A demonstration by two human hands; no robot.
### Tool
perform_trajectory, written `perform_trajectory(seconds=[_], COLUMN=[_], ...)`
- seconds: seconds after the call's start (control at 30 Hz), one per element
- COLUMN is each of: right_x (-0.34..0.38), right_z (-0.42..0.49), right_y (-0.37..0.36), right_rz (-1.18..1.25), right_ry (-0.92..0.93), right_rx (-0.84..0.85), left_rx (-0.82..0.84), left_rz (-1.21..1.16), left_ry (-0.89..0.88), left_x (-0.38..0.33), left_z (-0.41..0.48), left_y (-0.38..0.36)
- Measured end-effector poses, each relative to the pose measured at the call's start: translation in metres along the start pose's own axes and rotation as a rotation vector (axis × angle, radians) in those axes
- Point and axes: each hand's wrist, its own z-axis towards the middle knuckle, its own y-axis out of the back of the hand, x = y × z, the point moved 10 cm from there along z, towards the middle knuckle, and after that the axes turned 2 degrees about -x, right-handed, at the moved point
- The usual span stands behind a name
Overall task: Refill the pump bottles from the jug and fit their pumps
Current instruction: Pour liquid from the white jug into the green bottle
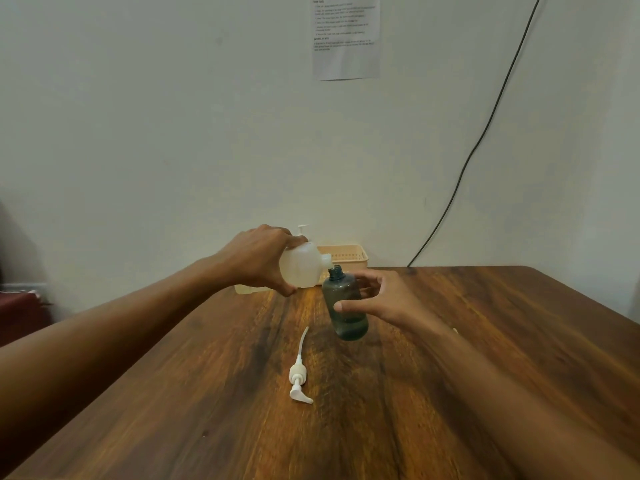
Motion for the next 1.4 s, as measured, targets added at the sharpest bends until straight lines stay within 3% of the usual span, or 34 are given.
perform_trajectory(seconds=[1.4], right_x=[-0.005], right_z=[0.001], right_y=[-0.003], right_rz=[0.008], right_ry=[0.015], right_rx=[-0.001], left_rx=[0.004], left_rz=[0.032], left_ry=[0.016], left_x=[0.009], left_z=[-0.002], left_y=[-0.01])
